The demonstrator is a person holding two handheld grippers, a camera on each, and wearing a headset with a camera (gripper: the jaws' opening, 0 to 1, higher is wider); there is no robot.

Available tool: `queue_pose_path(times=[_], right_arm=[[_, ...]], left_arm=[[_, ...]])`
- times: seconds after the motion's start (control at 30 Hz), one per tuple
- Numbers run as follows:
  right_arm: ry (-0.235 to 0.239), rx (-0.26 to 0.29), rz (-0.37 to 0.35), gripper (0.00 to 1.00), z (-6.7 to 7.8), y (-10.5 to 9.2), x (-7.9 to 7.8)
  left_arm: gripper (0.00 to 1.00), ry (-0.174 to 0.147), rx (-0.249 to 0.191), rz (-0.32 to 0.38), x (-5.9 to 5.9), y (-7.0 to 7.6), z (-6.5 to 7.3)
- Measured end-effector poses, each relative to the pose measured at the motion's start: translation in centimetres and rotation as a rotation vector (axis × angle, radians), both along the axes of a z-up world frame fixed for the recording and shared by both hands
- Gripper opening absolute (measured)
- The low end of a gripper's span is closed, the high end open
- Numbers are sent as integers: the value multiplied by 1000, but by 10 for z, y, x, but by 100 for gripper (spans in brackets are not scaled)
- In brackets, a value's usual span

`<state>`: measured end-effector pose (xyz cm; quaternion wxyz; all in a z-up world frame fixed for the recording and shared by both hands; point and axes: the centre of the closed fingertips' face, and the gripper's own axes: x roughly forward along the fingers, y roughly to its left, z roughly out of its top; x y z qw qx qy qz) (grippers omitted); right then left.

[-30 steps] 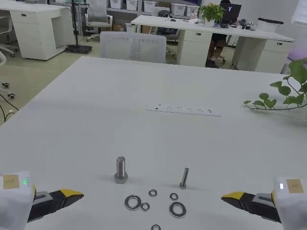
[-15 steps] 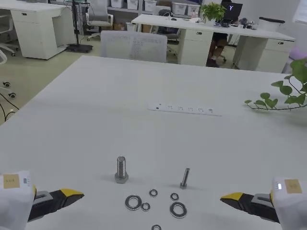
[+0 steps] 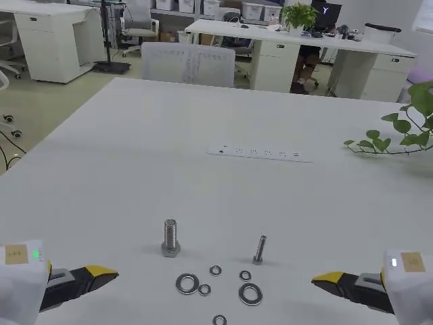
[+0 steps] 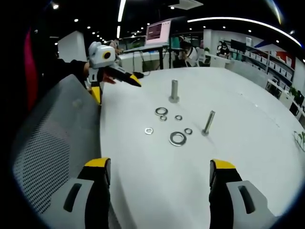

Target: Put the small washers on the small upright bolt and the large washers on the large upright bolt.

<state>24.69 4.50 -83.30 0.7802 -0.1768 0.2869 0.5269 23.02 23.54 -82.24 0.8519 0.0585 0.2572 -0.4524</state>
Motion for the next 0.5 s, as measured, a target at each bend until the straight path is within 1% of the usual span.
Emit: queue_pose_path(times=[0.5], right_arm=[[5,-8,-6,86,-2,-2,-1]], left_arm=[[90,0,-1,-7,1,-1,0]])
